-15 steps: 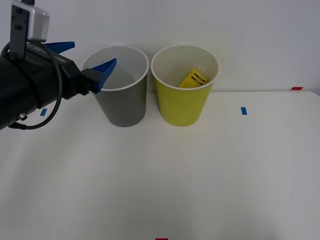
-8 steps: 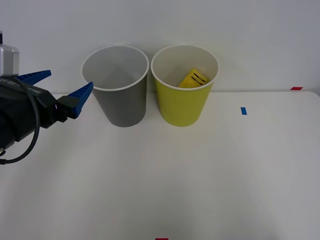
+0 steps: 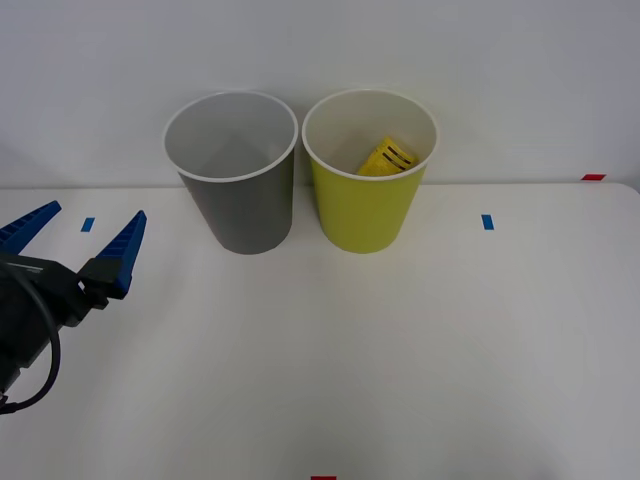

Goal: Put cans in the gray bin and PET bottles in the light green bin.

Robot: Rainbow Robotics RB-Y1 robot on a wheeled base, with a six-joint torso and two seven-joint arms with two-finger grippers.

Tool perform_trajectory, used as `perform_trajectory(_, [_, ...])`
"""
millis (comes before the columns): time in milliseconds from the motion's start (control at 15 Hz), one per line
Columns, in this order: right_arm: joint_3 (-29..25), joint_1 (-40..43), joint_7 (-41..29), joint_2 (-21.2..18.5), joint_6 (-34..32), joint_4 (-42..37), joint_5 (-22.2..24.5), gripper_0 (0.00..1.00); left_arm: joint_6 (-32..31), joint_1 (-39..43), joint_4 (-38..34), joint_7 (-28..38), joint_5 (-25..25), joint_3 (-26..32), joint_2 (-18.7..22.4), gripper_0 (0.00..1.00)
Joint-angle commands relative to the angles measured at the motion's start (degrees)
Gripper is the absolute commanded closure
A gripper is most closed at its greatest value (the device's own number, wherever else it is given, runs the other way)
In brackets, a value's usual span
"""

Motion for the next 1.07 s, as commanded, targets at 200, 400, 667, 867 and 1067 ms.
perform_trajectory(200, [0.0, 0.0, 0.0, 0.0, 0.0, 0.0, 0.0, 1.0, -24.2, 6.7, 11.3, -1.6, -5.2, -10.9, 3.6, 0.0])
perform_trajectory(400, [0.0, 0.0, 0.0, 0.0, 0.0, 0.0, 0.0, 1.0, -32.7, 10.5, 15.5, -2.4, -6.4, -14.9, 5.1, 0.0])
perform_trajectory(667, [0.0, 0.0, 0.0, 0.0, 0.0, 0.0, 0.0, 1.0, -39.0, 14.6, 17.3, -2.6, -8.0, -17.0, 7.5, 0.0])
perform_trajectory(867, [0.0, 0.0, 0.0, 0.0, 0.0, 0.0, 0.0, 1.0, -49.2, 16.2, 22.6, -2.5, -10.4, -20.9, 9.8, 0.0])
perform_trajectory(1067, [0.0, 0.0, 0.0, 0.0, 0.0, 0.0, 0.0, 1.0, -56.4, 19.7, 26.8, -2.1, -13.6, -23.6, 9.7, 0.0])
